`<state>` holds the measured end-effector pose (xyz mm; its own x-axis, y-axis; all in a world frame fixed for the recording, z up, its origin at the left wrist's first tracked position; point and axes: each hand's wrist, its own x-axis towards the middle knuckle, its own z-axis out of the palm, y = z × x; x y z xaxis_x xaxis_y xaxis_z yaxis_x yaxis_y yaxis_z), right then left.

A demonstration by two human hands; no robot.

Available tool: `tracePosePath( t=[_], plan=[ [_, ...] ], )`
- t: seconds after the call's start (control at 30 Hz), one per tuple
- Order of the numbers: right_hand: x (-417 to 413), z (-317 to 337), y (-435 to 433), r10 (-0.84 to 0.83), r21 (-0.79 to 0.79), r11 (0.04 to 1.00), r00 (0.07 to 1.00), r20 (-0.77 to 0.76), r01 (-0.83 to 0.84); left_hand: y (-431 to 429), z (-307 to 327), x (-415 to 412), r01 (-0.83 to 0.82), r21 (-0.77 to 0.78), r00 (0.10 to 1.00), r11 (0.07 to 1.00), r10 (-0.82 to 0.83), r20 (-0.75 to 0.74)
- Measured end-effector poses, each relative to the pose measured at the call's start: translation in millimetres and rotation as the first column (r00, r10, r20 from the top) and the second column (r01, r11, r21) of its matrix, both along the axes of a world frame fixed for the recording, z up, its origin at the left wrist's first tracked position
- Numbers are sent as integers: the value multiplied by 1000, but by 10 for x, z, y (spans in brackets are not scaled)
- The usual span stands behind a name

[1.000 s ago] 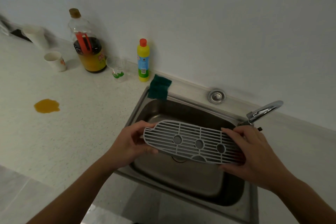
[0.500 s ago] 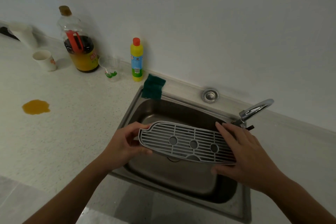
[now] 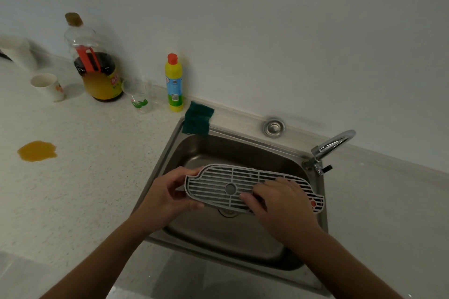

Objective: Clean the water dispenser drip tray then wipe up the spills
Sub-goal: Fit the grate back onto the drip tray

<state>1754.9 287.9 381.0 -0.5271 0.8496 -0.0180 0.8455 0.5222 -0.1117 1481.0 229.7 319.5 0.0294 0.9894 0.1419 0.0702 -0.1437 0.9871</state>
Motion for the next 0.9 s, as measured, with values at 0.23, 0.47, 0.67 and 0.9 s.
tracePosePath(
  t=[0.23, 0.47, 0.67, 0.9],
  plan=[
    [14, -8, 18, 14, 84, 996, 999, -31, -11, 4, -15, -29, -10, -7, 999, 1000, 10, 32],
    [68, -13, -15, 30, 229, 974, 991, -128, 0, 18, 33, 18, -8, -15, 999, 1000, 9, 38],
    [64, -2, -14, 50, 238, 971, 995, -91, -27, 17, 40, 51, -9, -10, 999, 1000, 9, 36],
    [70, 34, 40, 85, 202, 977, 995, -60, -71, 33, 61, 64, -3, 11, 1000, 1000, 3, 21]
  ],
)
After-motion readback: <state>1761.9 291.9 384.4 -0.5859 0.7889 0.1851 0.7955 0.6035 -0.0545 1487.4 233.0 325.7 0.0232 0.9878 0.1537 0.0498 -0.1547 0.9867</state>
